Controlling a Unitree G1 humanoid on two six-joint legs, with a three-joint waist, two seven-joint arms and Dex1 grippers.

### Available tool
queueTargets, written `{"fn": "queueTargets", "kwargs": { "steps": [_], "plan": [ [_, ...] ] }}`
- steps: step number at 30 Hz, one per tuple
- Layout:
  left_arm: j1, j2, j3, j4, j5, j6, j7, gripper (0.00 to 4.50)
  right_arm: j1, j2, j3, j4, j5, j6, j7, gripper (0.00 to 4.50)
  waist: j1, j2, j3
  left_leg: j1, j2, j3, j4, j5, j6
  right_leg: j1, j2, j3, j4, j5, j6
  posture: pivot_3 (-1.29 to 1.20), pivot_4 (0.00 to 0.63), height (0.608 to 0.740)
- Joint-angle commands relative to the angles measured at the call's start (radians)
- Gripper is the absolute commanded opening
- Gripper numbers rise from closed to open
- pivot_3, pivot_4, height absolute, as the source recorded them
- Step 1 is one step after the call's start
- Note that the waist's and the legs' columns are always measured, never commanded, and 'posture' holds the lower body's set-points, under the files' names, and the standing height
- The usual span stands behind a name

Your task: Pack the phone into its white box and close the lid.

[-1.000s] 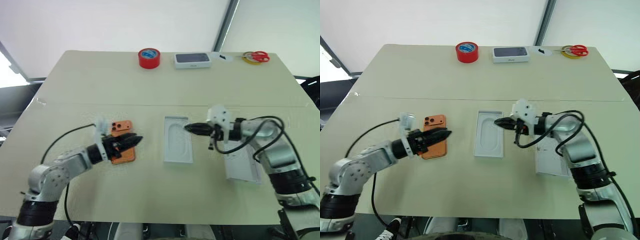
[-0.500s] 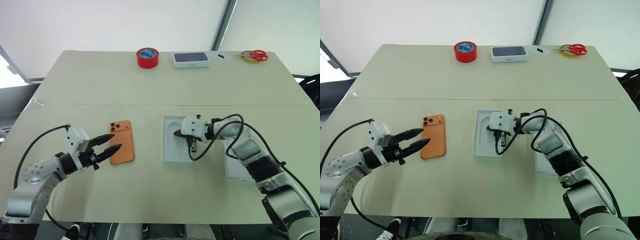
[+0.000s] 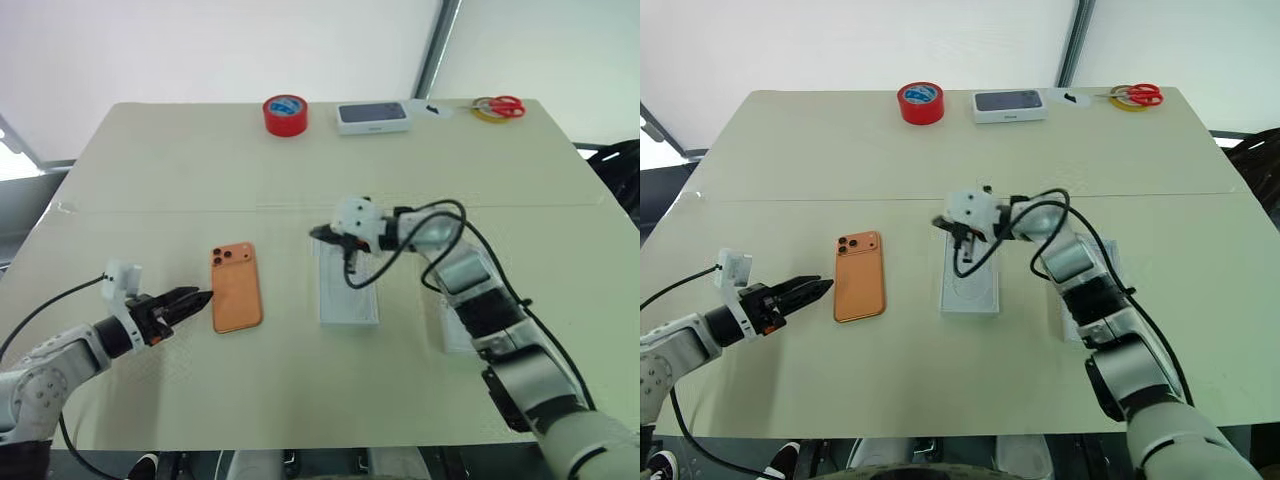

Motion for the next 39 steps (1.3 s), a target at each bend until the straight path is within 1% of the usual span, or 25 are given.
{"fn": "queueTargets", "kwargs": {
  "steps": [1,4,8,11,14,18,22,26,30,35,37,39],
  "plan": [
    [-0.022,-0.005,0.046,0.004,0.003,0.003,0.042,4.43,0.005,0.045,0.056,-0.022,-0.033,-0.023,-0.019,0.00,0.001,-0.002,0.000,0.000,0.000,0.000,0.000,0.000,0.000,0.000,0.000,0.000,0.000,0.000,0.000,0.00,0.150,0.730],
    [-0.024,-0.004,0.051,0.005,-0.021,0.048,0.061,4.43,-0.008,0.072,0.120,0.013,-0.091,-0.045,-0.025,0.00,-0.001,-0.002,0.000,0.000,-0.001,0.000,0.000,0.000,0.000,0.000,-0.001,0.000,0.001,0.000,0.000,0.00,0.150,0.730],
    [-0.053,-0.033,0.069,0.027,-0.114,0.168,0.122,4.43,-0.023,0.102,0.195,0.057,-0.148,-0.044,-0.003,0.00,0.000,-0.002,0.000,0.000,-0.001,0.000,0.000,0.000,0.000,-0.001,0.000,0.000,0.001,0.000,0.000,0.00,0.150,0.730],
    [-0.055,-0.049,0.043,-0.001,-0.128,0.224,0.162,4.43,-0.033,0.120,0.226,0.096,-0.185,-0.013,0.003,0.00,0.000,-0.002,0.000,0.000,-0.001,0.000,0.000,0.000,0.000,0.000,0.000,0.000,0.001,0.000,0.000,0.00,0.150,0.730],
    [-0.085,-0.088,0.065,-0.001,-0.214,0.291,0.223,4.43,-0.044,0.134,0.247,0.128,-0.226,-0.001,-0.013,0.00,0.002,-0.002,0.000,0.000,-0.001,0.000,0.000,0.000,0.000,-0.001,-0.001,0.000,0.002,0.000,0.000,0.00,0.150,0.730],
    [-0.107,-0.102,-0.007,-0.001,-0.129,0.280,0.266,4.43,-0.069,0.170,0.253,0.174,-0.237,0.015,-0.001,0.00,0.002,-0.002,-0.001,0.000,-0.001,0.000,0.001,0.000,0.000,0.000,0.000,0.000,0.002,0.000,0.000,0.00,0.150,0.730],
    [-0.147,-0.121,-0.051,0.032,-0.109,0.307,0.278,4.43,-0.076,0.185,0.269,0.205,-0.260,0.003,-0.004,0.00,0.005,-0.001,-0.002,0.002,-0.001,0.000,0.001,0.000,-0.001,0.000,0.000,0.000,0.002,0.000,0.000,0.00,0.150,0.730],
    [-0.175,-0.127,-0.104,0.031,-0.122,0.385,0.266,4.43,-0.069,0.192,0.266,0.196,-0.264,0.003,0.003,0.00,0.008,0.000,-0.004,0.003,-0.002,0.000,0.001,0.000,-0.001,0.000,0.000,0.000,0.002,0.000,0.000,0.00,0.150,0.730],
    [-0.210,-0.136,-0.164,0.046,-0.068,0.391,0.260,4.43,-0.068,0.196,0.256,0.182,-0.253,0.017,0.018,0.00,0.013,0.002,-0.006,0.004,-0.003,-0.001,0.001,0.000,-0.001,0.000,-0.001,0.000,0.002,0.000,0.000,0.00,0.150,0.730],
    [-0.300,-0.192,-0.162,0.077,-0.067,0.428,0.285,4.43,-0.068,0.197,0.250,0.185,-0.259,0.021,0.022,0.00,0.033,0.004,-0.009,0.007,-0.003,-0.001,0.001,0.000,-0.001,0.002,-0.001,0.000,0.002,0.000,0.000,0.00,0.150,0.730],
    [-0.350,-0.229,-0.136,0.101,-0.065,0.451,0.337,4.43,-0.065,0.197,0.245,0.182,-0.258,0.024,0.025,0.00,0.035,0.004,-0.009,0.007,-0.003,-0.001,0.001,0.000,-0.001,0.003,-0.002,0.000,0.002,0.000,0.000,0.00,0.150,0.730],
    [-0.380,-0.245,-0.123,0.087,-0.073,0.482,0.363,4.43,-0.065,0.195,0.244,0.181,-0.260,0.022,0.027,0.00,0.034,0.004,-0.009,0.007,-0.005,-0.002,0.001,0.000,-0.001,0.003,-0.003,-0.001,0.003,0.000,0.000,0.00,0.150,0.730]
  ]
}}
